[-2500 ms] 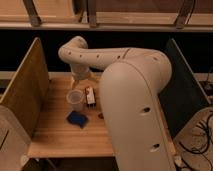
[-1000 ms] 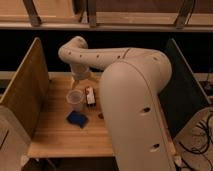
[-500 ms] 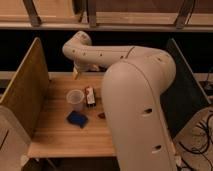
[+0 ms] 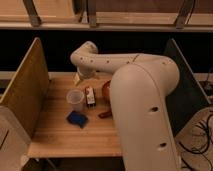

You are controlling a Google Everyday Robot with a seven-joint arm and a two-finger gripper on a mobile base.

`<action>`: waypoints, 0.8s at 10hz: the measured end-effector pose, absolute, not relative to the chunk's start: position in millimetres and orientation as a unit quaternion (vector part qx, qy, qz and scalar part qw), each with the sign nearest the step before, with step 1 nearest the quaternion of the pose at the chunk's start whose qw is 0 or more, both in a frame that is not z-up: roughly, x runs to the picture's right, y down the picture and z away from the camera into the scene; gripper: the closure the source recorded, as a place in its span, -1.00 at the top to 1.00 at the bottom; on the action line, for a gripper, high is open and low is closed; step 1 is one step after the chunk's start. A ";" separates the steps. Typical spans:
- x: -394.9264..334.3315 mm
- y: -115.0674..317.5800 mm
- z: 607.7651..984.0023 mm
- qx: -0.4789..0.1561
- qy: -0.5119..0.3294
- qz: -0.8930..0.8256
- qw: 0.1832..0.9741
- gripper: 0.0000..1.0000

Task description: Place the eraser in the ceramic cup

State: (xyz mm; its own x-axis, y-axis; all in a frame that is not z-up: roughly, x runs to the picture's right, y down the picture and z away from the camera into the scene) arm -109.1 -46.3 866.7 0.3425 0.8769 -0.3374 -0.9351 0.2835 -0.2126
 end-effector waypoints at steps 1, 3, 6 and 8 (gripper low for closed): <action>-109.4 -45.9 866.8 -0.189 0.078 0.568 0.797 0.60; -109.4 -46.2 866.7 -0.188 0.078 0.568 0.798 0.60; -115.4 -48.8 885.6 -0.186 0.070 0.549 0.812 0.60; -126.3 -42.3 912.1 -0.200 0.062 0.538 0.817 0.60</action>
